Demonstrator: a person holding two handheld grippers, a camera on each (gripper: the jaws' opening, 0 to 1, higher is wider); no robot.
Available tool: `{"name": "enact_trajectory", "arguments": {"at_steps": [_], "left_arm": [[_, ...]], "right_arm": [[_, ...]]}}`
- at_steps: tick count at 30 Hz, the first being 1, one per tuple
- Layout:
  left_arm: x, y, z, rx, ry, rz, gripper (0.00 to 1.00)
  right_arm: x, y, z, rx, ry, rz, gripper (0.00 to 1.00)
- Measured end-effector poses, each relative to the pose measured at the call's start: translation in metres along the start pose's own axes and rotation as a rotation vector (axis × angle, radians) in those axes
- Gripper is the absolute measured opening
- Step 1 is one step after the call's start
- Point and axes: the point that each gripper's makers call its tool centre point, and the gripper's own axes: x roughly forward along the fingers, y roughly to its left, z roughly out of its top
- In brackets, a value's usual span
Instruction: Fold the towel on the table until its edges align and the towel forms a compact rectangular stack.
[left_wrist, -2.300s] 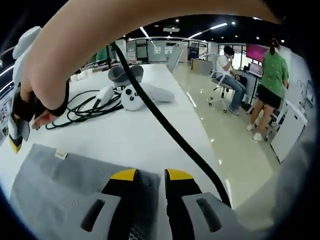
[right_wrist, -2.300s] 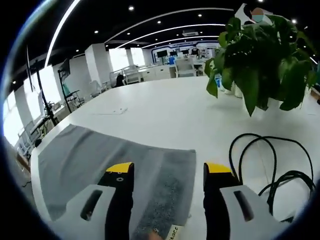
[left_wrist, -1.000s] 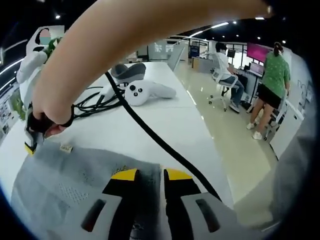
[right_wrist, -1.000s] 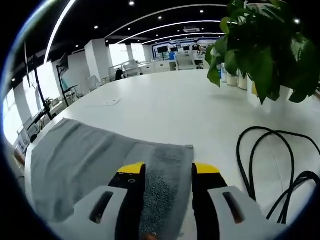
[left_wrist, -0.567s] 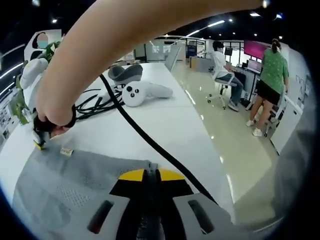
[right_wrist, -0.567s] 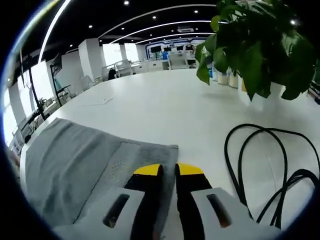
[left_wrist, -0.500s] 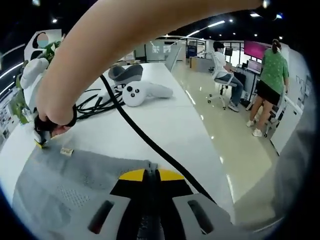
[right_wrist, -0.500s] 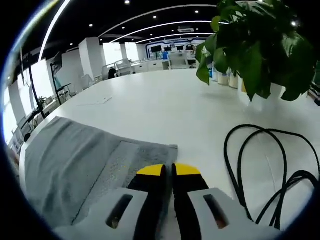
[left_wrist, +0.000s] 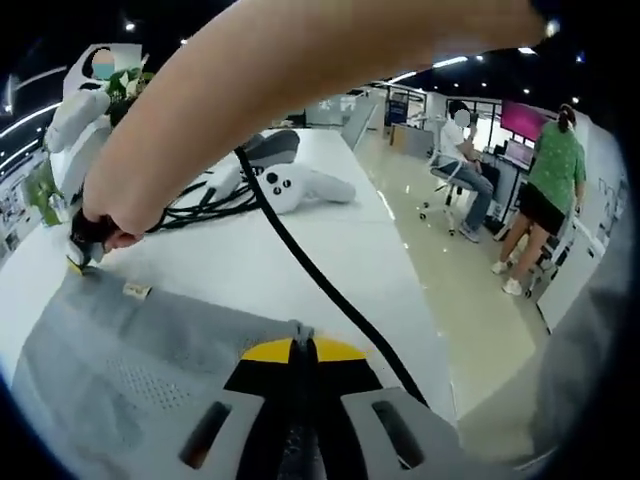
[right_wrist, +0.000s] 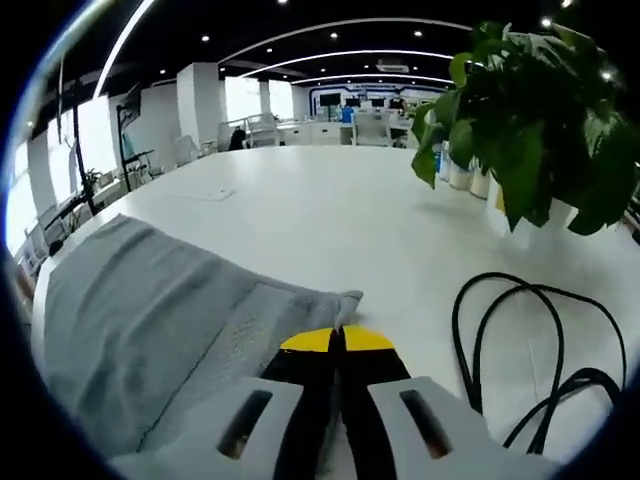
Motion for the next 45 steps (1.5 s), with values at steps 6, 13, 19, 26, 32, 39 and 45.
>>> {"name": "enact_trajectory", "arguments": {"at_steps": [6,13,19,26,32,39,45], "left_arm": [[-0.008,-0.001,0.009,-0.058,-0.048,-0.028,0.04],[-0.030,0.004,0.023,-0.092,-0.105,-0.007,0.04],[-0.049,0.002,0.031,-0.059,-0.123,0.025,0.04],[-0.078,0.003,0.033,-0.099,-0.166,0.043,0.04],[-0.105,0.007,0.038,-0.113,-0.195,0.091,0.04],[-0.132,0.011,0.048,-0.130,-0.236,0.136,0.04],[-0.156,0.007,0.054,-0.106,-0.257,0.161,0.04]], "right_arm": [[-0.012,0.003,0.016,0.020,-0.041,0.014,0.00],[-0.023,0.015,0.033,0.025,-0.081,0.040,0.00],[-0.033,0.027,0.053,0.046,-0.128,0.077,0.00],[-0.045,0.044,0.078,0.030,-0.180,0.132,0.00],[-0.054,0.066,0.094,0.027,-0.221,0.182,0.00],[-0.062,0.090,0.117,0.025,-0.254,0.216,0.00],[-0.066,0.112,0.139,0.026,-0.285,0.239,0.00]]}}
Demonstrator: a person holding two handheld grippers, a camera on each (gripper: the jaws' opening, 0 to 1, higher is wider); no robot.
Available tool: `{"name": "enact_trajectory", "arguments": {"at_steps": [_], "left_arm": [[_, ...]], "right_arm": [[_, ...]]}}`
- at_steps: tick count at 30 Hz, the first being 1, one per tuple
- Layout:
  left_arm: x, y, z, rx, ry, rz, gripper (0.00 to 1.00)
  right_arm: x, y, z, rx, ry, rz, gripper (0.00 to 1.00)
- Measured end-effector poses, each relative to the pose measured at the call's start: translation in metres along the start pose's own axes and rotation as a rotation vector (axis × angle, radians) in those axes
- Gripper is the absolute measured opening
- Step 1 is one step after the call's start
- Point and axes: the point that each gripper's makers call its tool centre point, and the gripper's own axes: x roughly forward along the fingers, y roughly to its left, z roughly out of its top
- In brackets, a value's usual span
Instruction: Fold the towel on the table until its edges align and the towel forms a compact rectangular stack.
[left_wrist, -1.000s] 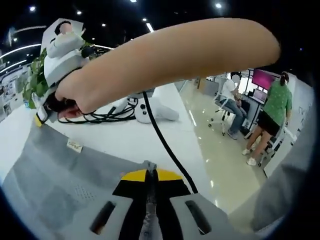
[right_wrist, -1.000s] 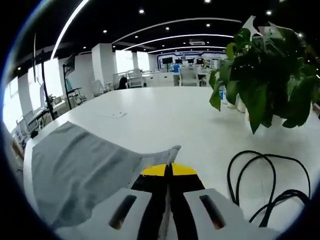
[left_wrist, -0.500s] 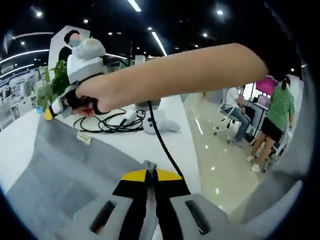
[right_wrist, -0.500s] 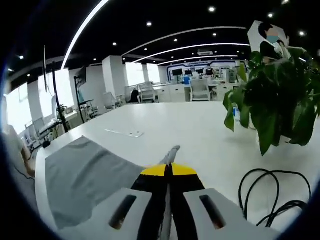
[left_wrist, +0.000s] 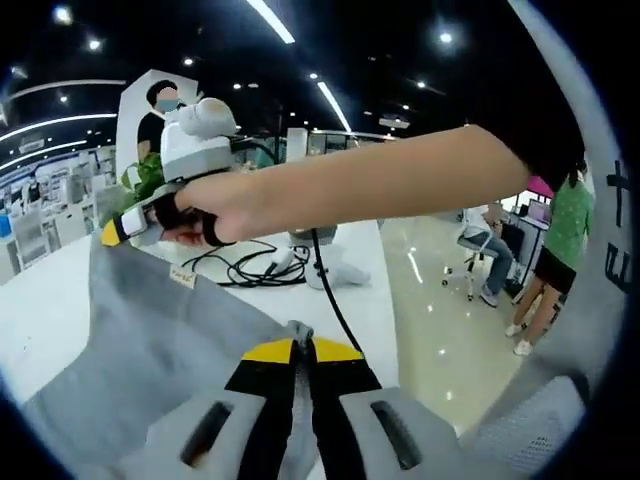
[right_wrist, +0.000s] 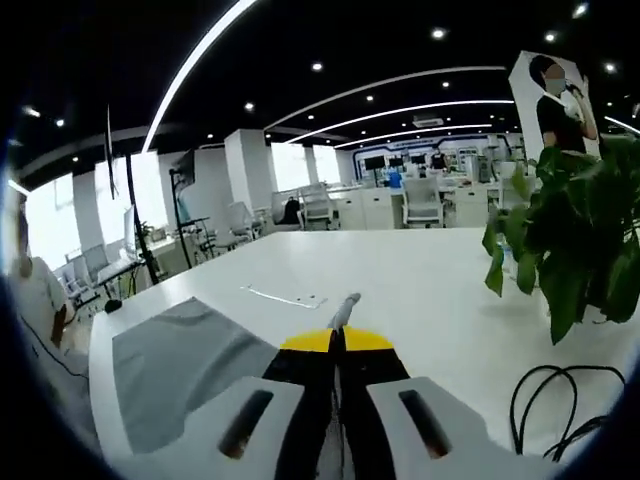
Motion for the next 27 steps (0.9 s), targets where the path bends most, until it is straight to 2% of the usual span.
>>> {"name": "enact_trajectory", "arguments": {"at_steps": [11,27], "left_arm": [[-0.053,0.007,0.011,-0.020,-0.050,0.071,0.04],[-0.152,0.033,0.017,-0.082,-0.144,0.207,0.04]], "right_arm": [[0.014,0.043,0.032,0.013,-0.043,0.034,0.00],[0.045,0.118,0.074,0.000,-0.097,0.080,0.00]]}}
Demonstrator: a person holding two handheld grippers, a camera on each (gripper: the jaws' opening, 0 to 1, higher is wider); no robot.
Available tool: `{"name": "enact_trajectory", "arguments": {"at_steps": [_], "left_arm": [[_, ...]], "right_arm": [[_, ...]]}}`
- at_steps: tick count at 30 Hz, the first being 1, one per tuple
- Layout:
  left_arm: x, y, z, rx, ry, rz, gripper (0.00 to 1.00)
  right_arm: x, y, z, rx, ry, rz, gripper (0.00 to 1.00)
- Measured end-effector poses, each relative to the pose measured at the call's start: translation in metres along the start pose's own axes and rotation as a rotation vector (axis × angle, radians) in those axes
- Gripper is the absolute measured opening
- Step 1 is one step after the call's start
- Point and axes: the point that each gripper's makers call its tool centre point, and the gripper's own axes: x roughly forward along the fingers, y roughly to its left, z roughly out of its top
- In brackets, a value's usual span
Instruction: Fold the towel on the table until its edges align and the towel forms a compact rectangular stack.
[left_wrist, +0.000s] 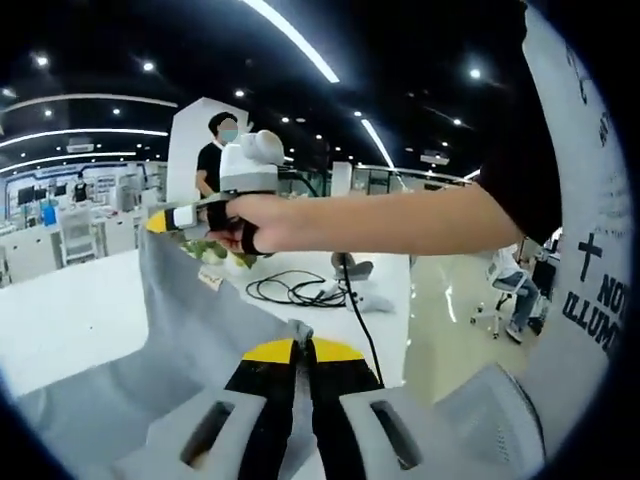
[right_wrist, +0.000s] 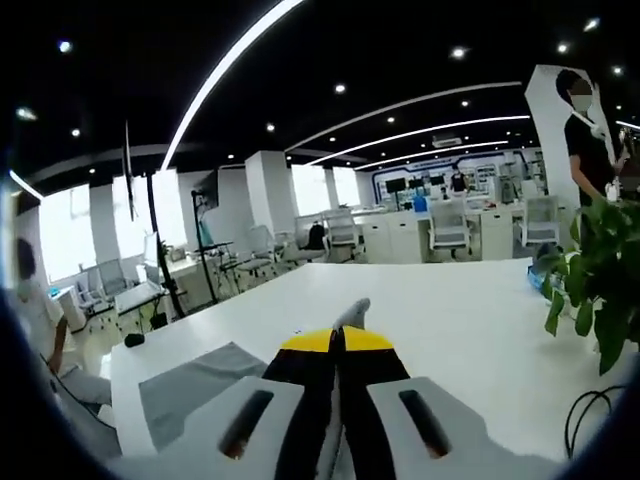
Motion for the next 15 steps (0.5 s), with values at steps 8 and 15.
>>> {"name": "enact_trajectory", "arguments": {"at_steps": [8,15], "left_arm": [[-0.044,0.026,0.010,-0.020,-0.049,0.084,0.04],[-0.074,0.032,0.007,-0.017,-0.052,0.103,0.04]], "right_arm": [[0.028,0.027,0.012,-0.010,-0.020,0.020,0.00],[0.053,0.049,0.016,-0.003,-0.025,0.037,0.00]]}}
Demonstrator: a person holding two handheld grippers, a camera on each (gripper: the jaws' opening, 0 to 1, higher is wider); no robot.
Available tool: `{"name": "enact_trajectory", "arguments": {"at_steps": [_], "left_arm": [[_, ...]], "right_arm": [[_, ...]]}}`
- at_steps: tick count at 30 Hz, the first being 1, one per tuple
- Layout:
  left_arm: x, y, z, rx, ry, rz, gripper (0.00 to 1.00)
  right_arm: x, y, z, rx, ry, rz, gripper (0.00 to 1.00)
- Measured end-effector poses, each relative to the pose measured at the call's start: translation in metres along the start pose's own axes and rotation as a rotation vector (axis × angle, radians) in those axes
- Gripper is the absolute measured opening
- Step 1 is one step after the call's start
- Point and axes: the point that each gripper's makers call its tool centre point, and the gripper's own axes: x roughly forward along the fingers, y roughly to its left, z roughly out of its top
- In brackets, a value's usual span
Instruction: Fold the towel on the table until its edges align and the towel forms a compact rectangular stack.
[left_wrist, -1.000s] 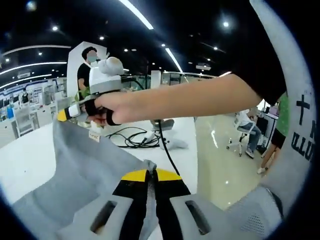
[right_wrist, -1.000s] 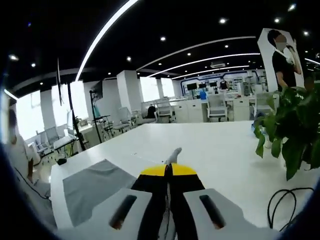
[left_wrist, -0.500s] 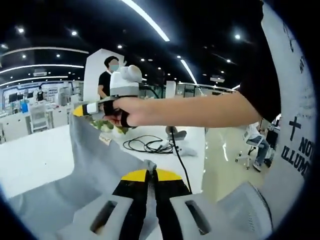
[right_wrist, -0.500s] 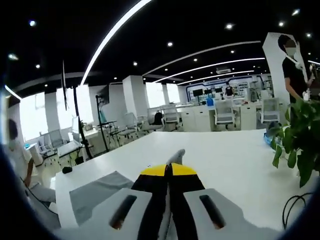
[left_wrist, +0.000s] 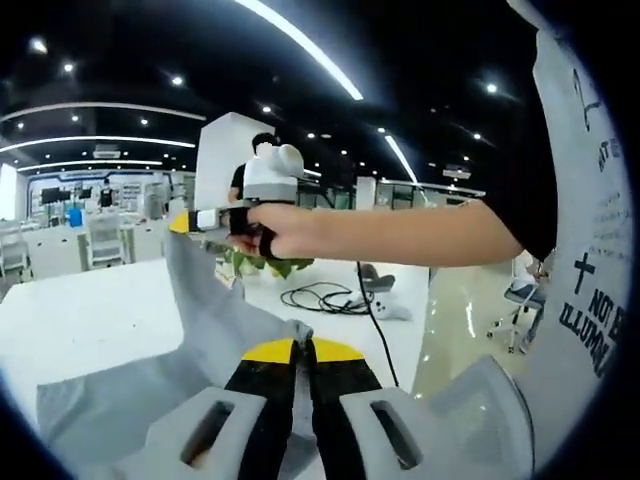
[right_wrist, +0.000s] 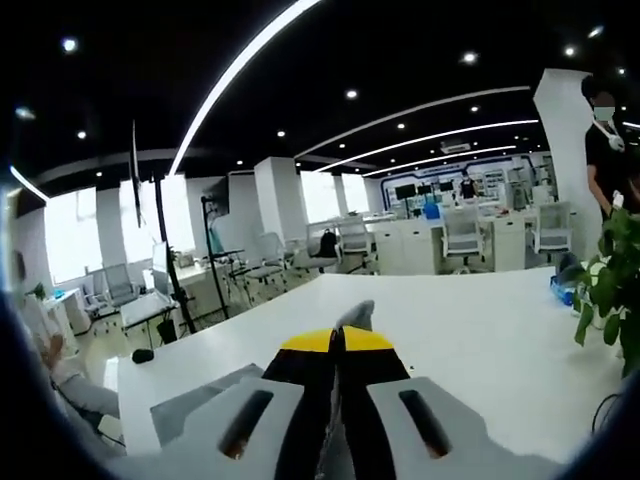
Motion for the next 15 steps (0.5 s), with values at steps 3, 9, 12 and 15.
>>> {"name": "enact_trajectory", "arguments": {"at_steps": [3,9,12,15], "left_arm": [[-0.014,0.010,0.002,0.024,-0.004,0.030,0.04],[-0.046,0.032,0.007,0.032,-0.025,0.076,0.04],[-0.059,0.042,0.007,0.030,-0.033,0.090,0.04],[-0.073,0.054,0.006,0.031,-0.029,0.111,0.04]], "right_arm": [[0.010,0.013,0.003,0.002,-0.007,0.014,0.00],[0.029,0.033,0.012,0.000,-0.015,0.035,0.00],[0.038,0.041,0.020,0.015,-0.032,0.025,0.00],[0.053,0.055,0.019,0.019,-0.036,0.036,0.00]]}}
